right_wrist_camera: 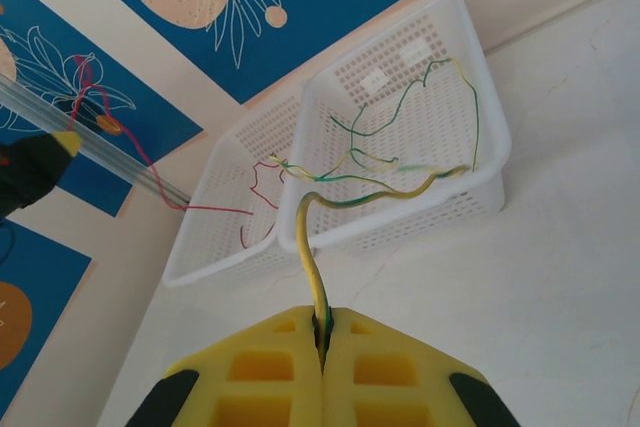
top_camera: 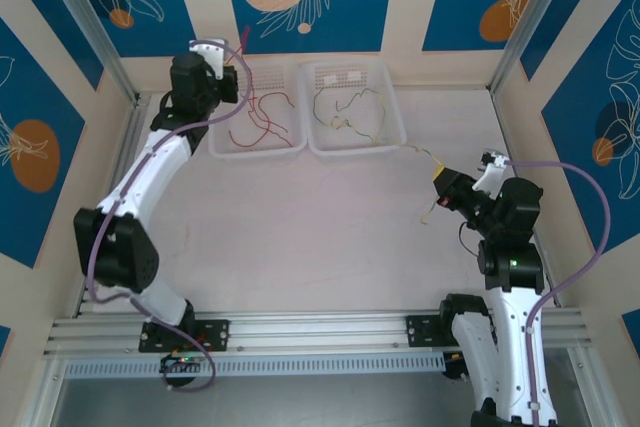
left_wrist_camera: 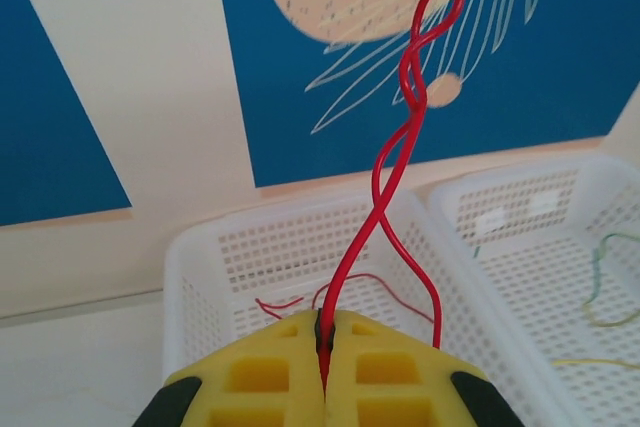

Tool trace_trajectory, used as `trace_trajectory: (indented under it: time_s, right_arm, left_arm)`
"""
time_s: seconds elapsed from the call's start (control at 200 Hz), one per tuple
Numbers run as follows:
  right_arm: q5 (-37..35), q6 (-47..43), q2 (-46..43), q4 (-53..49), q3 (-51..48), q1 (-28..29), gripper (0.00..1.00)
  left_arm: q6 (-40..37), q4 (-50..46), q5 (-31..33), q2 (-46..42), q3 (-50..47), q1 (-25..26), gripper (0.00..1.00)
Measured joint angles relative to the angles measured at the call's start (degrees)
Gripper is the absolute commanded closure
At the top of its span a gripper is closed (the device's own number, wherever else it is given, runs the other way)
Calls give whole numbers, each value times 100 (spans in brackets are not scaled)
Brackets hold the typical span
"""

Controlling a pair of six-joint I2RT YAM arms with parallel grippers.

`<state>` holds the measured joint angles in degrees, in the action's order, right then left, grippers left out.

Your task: Untangle the cables

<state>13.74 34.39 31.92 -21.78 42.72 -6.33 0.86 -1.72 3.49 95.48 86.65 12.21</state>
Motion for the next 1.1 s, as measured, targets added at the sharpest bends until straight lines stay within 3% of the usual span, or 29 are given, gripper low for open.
trace_trajectory:
  time_s: [0.31,0.365,0.465,0.75,1.1]
  right_arm:
    - [-24,-146,7,-319,745,4,100]
    - [-20,-146,31,-315,868,11,100]
    - [22,-142,164,-284,1054,33,100]
    - [122,-116,769,-101,1423,160,100]
    - [227,-125,1722,136,2361,616,100]
  left_arm:
    - [-374,-173,131,2013,1132,-31,100]
    - [-413,-328,149,2339,1429,-35,87]
    - [-442,-619,175,2872,1982,-37,79]
    - [-428,-1126,170,3418,2446,-37,82]
    - [-98,-1598,94,3399,2422,-37,46]
